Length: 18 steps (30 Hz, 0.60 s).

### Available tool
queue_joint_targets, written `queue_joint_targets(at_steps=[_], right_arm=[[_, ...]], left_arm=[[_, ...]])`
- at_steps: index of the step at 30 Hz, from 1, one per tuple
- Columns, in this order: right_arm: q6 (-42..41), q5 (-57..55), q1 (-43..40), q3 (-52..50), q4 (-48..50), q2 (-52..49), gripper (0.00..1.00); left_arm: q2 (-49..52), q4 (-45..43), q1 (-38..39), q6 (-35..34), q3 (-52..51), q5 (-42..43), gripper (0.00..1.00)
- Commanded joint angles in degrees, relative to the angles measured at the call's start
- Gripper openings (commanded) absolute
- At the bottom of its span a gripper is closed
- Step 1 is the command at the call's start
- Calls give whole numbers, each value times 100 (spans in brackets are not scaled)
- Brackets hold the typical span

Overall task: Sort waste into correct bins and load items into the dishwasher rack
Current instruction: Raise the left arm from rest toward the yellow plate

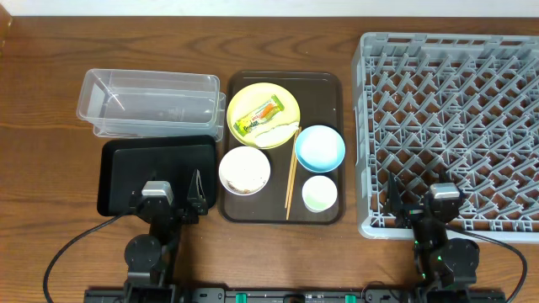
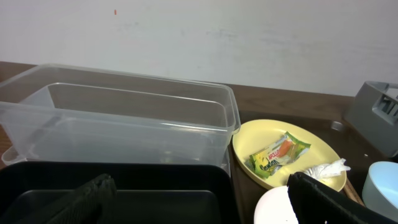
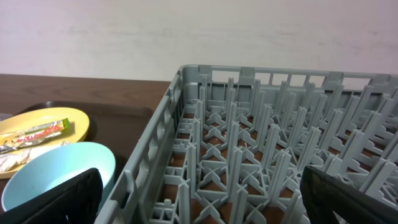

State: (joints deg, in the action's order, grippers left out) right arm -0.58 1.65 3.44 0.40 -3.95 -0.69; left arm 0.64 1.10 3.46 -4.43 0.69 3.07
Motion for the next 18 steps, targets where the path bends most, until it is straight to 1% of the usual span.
queue_joint_targets(at_steps=[1, 6, 8, 11, 15, 18], right_arm=[[63, 11, 44, -9, -15, 39, 99], [-31, 33, 44, -9, 52, 39, 99], [-275, 26, 44, -9, 50, 39, 99], [-387, 7, 42, -7, 31, 39, 99], [-387, -299, 33, 92, -76, 17, 99], [-389, -503, 33, 337, -282, -103, 99]], left_arm=[[-42, 269, -13, 55, -46, 35, 91], [-42, 271, -13, 52, -46, 35, 91], [-37, 271, -13, -103, -46, 35, 91], [2, 282, -13, -310, -15, 37, 91], [282, 452, -13, -315, 214, 37, 91], [719, 616, -13, -315, 555, 37, 91]])
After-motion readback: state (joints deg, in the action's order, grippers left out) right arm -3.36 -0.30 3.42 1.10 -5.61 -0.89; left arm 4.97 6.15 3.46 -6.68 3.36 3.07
